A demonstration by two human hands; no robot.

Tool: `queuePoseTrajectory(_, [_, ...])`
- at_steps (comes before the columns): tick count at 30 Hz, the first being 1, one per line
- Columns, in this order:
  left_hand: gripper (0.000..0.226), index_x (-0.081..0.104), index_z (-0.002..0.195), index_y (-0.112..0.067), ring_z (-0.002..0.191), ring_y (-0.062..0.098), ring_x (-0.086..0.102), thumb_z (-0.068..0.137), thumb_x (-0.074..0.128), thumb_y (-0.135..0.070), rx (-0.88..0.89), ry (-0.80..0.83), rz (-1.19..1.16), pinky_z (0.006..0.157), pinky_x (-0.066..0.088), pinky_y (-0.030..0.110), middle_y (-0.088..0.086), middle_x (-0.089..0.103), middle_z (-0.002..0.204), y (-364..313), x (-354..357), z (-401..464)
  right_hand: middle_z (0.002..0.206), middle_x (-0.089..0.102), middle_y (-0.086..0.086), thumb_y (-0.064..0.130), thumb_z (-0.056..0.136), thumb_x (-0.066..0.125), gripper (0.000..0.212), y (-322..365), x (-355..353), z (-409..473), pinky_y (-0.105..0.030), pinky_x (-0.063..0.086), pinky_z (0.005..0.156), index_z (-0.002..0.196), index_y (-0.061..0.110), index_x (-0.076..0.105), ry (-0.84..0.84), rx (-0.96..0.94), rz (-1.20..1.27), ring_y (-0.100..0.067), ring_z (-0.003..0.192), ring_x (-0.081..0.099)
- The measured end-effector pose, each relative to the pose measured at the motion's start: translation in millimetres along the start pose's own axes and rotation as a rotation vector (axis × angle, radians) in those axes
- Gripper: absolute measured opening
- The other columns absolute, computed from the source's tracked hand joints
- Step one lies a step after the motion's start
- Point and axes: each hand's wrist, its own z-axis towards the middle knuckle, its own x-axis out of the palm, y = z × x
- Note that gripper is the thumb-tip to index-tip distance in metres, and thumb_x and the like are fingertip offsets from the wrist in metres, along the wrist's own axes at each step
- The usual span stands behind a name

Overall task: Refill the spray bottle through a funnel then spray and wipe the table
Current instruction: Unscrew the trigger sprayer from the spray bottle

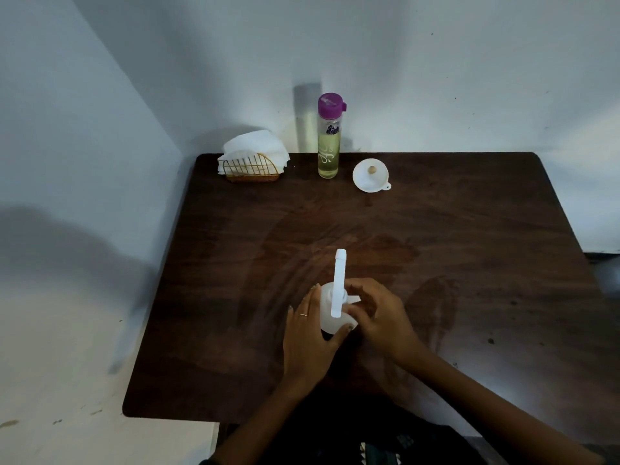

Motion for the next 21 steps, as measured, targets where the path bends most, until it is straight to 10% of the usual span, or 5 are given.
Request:
queuePoseTrajectory(11, [0.103,0.027,0.145,-0.022,0.136,0.010,0.036,0.068,0.017,-0.090,0.027,-0.018,-0.001,0.118,0.020,0.043,-0.007,0.038,0.149,3.6,-0.7,1.3,0.092,0.061,0.010,0.025,0.071,0.079,0.031,-2.6,12.5,15.0,-0.013,0.045,0.070,0.093,0.017,0.058,-0.011,-0.014,-0.139,-0.003,0.080,0.057])
queuePoseTrajectory(18, [0.091,0.025,0.146,-0.024,0.138,0.008,0.033,0.075,0.032,-0.082,0.035,-0.031,0.031,0.118,0.021,0.040,-0.008,0.034,0.151,4.7,1.2,-0.3,0.118,0.057,0.013,0.021,0.081,0.070,0.043,-4.5,-18.1,17.3,-0.019,0.050,0.084,0.120,0.023,0.054,0.361,0.049,-0.044,-0.004,0.107,0.055])
queuePoseTrajectory(21, [0.095,0.024,0.146,-0.022,0.138,0.008,0.033,0.073,0.030,-0.083,0.043,-0.035,0.017,0.119,0.019,0.040,-0.007,0.035,0.151,3.8,0.3,-0.8,0.098,0.057,0.022,0.031,0.066,0.082,0.051,7.3,-7.5,18.4,-0.014,0.050,0.073,0.106,0.027,0.051,0.219,0.083,-0.084,0.002,0.091,0.058])
